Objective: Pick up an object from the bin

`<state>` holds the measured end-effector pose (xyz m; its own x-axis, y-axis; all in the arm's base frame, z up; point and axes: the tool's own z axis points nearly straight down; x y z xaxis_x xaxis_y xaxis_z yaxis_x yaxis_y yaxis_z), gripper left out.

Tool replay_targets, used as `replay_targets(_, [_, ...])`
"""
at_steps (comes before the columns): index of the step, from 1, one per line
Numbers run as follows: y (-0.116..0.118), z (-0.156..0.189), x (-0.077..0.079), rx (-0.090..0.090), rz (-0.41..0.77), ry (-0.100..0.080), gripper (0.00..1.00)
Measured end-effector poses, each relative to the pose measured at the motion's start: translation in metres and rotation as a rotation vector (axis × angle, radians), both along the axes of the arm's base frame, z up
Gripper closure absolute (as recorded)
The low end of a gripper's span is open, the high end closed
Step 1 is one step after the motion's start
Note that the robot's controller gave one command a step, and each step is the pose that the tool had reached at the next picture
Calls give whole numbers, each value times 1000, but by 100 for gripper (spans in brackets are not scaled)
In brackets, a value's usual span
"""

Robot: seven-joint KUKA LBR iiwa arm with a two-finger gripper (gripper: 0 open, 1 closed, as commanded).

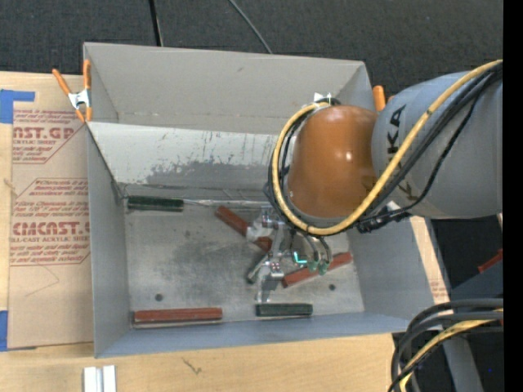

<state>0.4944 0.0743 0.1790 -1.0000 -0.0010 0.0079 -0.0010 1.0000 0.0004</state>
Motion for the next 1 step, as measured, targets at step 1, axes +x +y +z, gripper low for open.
replay_targets(1, [0,4,2,1,-1,-8,0])
